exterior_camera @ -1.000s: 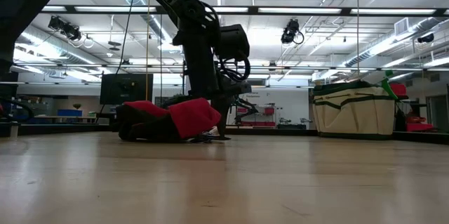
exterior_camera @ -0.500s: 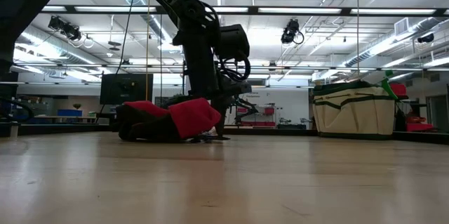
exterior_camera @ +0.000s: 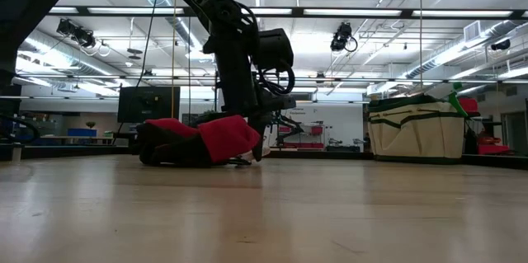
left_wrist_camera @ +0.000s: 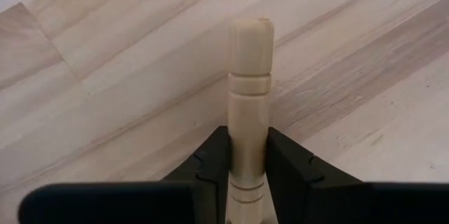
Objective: Pick & Place Garden tools in Gardening bag
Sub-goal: Put the brown trowel into the gardening bag
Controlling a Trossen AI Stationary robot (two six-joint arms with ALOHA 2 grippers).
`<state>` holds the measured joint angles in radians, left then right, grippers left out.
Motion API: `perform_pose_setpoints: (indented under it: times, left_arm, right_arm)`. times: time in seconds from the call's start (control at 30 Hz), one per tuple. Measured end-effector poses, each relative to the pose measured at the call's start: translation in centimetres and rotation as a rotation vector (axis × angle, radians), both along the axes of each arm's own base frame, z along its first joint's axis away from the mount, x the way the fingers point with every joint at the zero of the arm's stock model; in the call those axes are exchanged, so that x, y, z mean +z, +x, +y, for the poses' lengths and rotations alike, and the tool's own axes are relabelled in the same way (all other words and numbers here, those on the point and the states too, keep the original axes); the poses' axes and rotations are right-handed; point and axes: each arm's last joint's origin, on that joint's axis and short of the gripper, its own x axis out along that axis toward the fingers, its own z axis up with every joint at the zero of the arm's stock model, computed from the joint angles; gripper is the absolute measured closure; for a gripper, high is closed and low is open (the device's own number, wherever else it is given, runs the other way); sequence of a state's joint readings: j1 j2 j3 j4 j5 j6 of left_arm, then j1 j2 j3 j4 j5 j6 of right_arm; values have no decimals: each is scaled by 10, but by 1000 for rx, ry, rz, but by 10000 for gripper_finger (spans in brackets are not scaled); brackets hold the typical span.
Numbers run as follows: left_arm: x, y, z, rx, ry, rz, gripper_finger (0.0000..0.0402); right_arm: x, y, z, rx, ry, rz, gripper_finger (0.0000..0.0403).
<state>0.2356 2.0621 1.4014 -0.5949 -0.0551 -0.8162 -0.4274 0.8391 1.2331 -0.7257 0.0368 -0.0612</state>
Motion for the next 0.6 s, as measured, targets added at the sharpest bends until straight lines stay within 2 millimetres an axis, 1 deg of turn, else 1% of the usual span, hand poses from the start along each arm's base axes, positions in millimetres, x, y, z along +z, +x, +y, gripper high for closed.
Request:
perform_pose_setpoints:
  times: [0.6]
  left_arm:
    - [2, 0, -1, -14, 5, -1, 325]
  right_arm:
    - [0, 0, 0, 0, 0, 0, 403]
